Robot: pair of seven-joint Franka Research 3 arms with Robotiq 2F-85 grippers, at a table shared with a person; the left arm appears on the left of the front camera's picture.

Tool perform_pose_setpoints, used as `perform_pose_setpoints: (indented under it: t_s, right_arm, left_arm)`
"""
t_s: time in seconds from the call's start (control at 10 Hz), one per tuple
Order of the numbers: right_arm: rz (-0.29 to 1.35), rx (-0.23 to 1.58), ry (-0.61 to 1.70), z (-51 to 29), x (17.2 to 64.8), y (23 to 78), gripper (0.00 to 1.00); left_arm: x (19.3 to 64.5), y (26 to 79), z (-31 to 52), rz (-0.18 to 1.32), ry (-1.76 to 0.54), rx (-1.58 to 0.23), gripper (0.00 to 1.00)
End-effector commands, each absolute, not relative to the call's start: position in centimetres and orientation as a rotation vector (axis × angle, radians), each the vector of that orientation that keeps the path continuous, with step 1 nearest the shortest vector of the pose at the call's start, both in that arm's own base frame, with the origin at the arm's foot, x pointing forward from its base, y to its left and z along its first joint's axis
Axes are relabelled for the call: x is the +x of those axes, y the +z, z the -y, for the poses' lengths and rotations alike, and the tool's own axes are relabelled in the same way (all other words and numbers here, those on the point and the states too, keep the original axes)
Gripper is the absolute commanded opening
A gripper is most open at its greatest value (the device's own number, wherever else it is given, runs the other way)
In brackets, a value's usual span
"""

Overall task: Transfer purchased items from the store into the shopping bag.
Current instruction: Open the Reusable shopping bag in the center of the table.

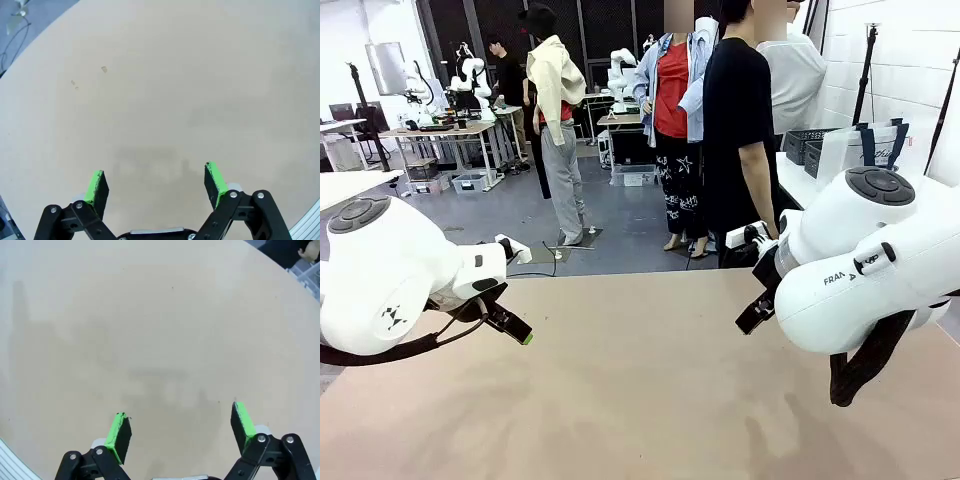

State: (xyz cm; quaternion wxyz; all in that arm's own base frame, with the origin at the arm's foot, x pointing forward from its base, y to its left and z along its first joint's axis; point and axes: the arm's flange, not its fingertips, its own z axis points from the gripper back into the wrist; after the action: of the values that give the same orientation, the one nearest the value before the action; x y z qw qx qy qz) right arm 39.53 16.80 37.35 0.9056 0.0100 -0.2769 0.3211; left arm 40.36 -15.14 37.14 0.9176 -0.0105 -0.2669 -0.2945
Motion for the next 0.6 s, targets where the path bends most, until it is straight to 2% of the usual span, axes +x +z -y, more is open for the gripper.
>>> perform_pose_setpoints:
  t_s: [0.0, 0.5]
  right_arm:
    - [0.572, 0.021, 0.663, -16.80, 39.53, 37.35, 1.00]
    - [0.572, 0.021, 0.663, -16.80, 39.53, 37.35, 1.00]
  left_arm:
    - [40.35, 37.14, 15.14, 0.549, -0.606, -0.022, 1.00]
    - [40.35, 37.14, 15.14, 0.549, -0.606, -0.022, 1.00]
